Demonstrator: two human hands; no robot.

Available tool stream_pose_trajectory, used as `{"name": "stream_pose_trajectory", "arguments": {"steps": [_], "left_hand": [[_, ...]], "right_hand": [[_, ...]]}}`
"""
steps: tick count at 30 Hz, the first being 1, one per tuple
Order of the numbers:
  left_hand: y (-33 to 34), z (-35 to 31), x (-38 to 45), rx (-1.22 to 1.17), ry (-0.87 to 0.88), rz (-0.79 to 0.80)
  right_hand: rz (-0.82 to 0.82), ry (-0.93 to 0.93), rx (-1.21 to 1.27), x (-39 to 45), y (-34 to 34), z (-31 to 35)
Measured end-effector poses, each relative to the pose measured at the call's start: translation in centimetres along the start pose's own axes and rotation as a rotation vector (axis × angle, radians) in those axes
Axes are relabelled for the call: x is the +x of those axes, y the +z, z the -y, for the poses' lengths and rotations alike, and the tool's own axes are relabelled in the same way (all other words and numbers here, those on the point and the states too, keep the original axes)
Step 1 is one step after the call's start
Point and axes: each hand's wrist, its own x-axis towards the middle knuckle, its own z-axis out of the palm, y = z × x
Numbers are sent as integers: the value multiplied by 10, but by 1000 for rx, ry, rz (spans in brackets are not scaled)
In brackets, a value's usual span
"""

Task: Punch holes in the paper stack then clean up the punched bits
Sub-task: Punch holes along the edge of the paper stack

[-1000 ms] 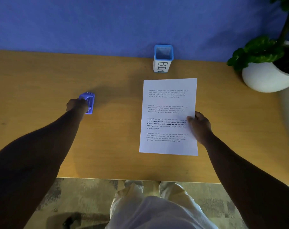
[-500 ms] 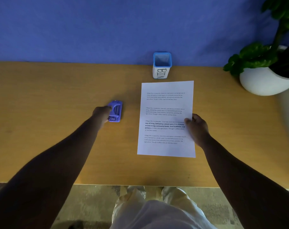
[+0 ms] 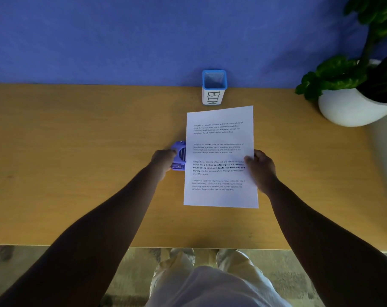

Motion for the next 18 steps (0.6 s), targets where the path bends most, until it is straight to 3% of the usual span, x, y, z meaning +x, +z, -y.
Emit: {"name": "stream_pose_trajectory", "arguments": {"steps": [18], "left_hand": [[17, 5, -1, 124, 80, -29]], "right_hand": [[-70, -3, 33, 11, -6, -8]]}}
